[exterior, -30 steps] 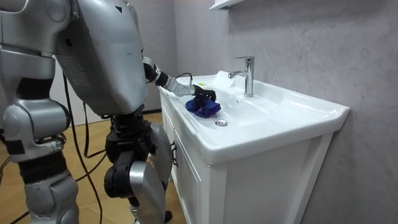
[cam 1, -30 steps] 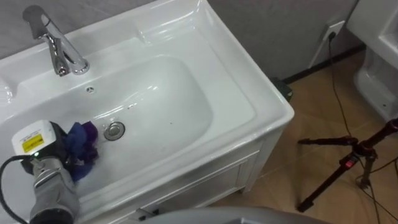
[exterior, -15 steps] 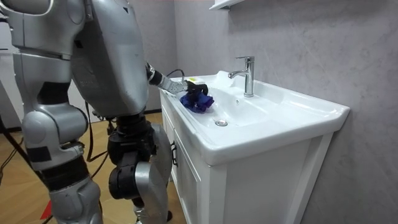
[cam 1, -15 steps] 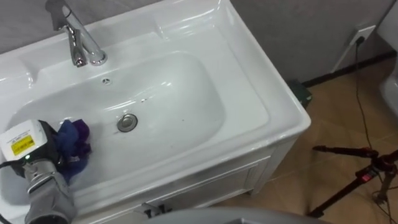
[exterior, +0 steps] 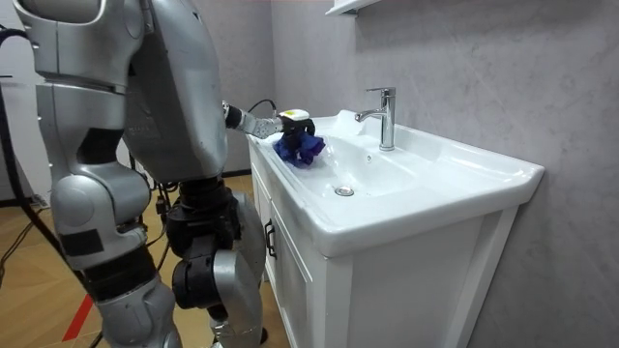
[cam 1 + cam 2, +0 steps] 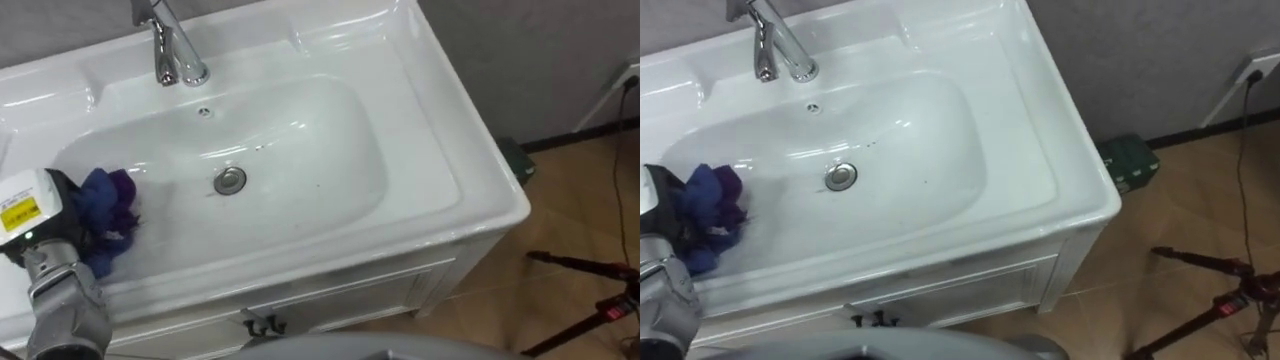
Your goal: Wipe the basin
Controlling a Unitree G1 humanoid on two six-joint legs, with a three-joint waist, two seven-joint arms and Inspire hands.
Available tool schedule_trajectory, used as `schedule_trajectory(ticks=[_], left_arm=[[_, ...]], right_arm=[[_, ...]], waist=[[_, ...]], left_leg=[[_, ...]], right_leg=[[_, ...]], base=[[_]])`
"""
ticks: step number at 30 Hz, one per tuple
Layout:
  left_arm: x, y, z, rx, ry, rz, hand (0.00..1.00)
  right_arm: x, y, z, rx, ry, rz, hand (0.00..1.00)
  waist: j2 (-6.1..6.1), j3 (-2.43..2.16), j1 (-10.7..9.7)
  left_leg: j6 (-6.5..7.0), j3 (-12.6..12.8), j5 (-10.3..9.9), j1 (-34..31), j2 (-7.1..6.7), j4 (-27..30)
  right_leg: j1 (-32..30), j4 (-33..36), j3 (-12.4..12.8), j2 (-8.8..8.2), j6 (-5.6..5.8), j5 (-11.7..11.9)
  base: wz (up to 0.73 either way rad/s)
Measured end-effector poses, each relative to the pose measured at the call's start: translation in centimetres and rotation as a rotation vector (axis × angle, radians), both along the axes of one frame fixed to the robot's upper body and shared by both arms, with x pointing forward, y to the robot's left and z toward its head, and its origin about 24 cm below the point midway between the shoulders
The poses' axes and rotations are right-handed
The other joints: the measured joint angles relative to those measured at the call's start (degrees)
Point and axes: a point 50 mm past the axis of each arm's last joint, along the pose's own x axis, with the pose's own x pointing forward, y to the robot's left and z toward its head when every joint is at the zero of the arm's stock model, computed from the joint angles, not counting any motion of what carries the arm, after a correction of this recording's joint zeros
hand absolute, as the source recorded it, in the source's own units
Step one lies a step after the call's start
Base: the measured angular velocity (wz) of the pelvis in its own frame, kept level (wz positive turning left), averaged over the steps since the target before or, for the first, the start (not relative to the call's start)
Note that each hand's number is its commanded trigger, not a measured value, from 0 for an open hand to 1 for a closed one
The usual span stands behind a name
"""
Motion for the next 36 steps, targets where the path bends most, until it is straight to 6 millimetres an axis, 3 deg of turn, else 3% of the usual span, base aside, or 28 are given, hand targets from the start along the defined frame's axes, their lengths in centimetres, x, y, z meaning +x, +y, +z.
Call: schedule_trajectory(ticks=[4, 6, 12, 17, 25, 32, 36], left_arm=[[0.6, 1.0, 1.9, 0.072, -0.047, -0.018, 1.0], [1.2, 1.5, 3.6, 0.13, -0.093, -0.041, 1.0], [2.8, 0.9, 8.1, 0.217, -0.295, -0.115, 1.0], [3.3, 0.2, 9.8, 0.247, -0.359, -0.158, 1.0], [3.8, -2.1, 7.7, 0.122, -0.325, -0.196, 1.0], [3.4, -4.1, 4.0, -0.015, -0.208, -0.179, 1.0], [3.4, -4.6, 3.4, -0.035, -0.172, -0.184, 1.0]], right_arm=[[-0.2, 0.2, -0.1, 0.007, 0.006, 0.023, 0.0], [-0.4, 0.4, -0.2, 0.013, 0.017, 0.033, 0.0], [-0.7, 0.5, -0.2, 0.024, 0.017, 0.038, 0.0], [-0.2, 0.6, -0.3, 0.043, 0.006, 0.056, 0.0], [0.0, 1.2, -0.5, 0.068, 0.024, 0.085, 0.0], [-0.5, 1.5, -0.6, 0.069, 0.037, 0.063, 0.0], [-0.5, 1.8, -0.8, 0.076, 0.042, 0.063, 0.0]], waist=[[0.25, -0.1, 0.8], [0.4, 0.22, 0.9], [0.72, 0.4, 1.4], [0.53, 0.69, 1.1], [0.26, 0.98, -1.6], [-1.03, 0.53, -4.1], [-2.04, 0.33, -5.0]], left_leg=[[0.0, -0.3, 0.0, -0.1, -0.2, 0.0], [0.01, -0.8, 0.0, -0.3, -0.38, 0.0], [0.12, -1.7, -0.1, -0.2, -1.16, -0.9], [0.13, -1.6, -0.1, 0.1, -1.16, -1.1], [0.25, -2.0, 0.0, 0.1, -1.34, -1.3], [0.23, -1.2, 0.0, 1.1, -1.26, -2.9], [0.22, -1.0, 0.0, 1.5, -1.22, -3.1]], right_leg=[[0.0, 0.0, -0.3, -0.24, 0.16, -0.1], [0.1, 0.0, -0.8, -0.38, 0.24, -0.1], [0.3, -0.1, -2.0, -1.11, 0.7, -0.4], [0.4, -0.1, -2.1, -1.12, 0.74, -0.4], [0.9, -0.9, -2.4, -1.12, 0.76, -0.4], [1.0, -1.2, -1.7, -0.95, 0.75, -0.4], [1.0, -1.3, -0.9, -0.84, 0.74, -0.4]], base=[[0.03], [0.13], [0.11], [0.0], [0.04], [-0.05], [-0.09]])
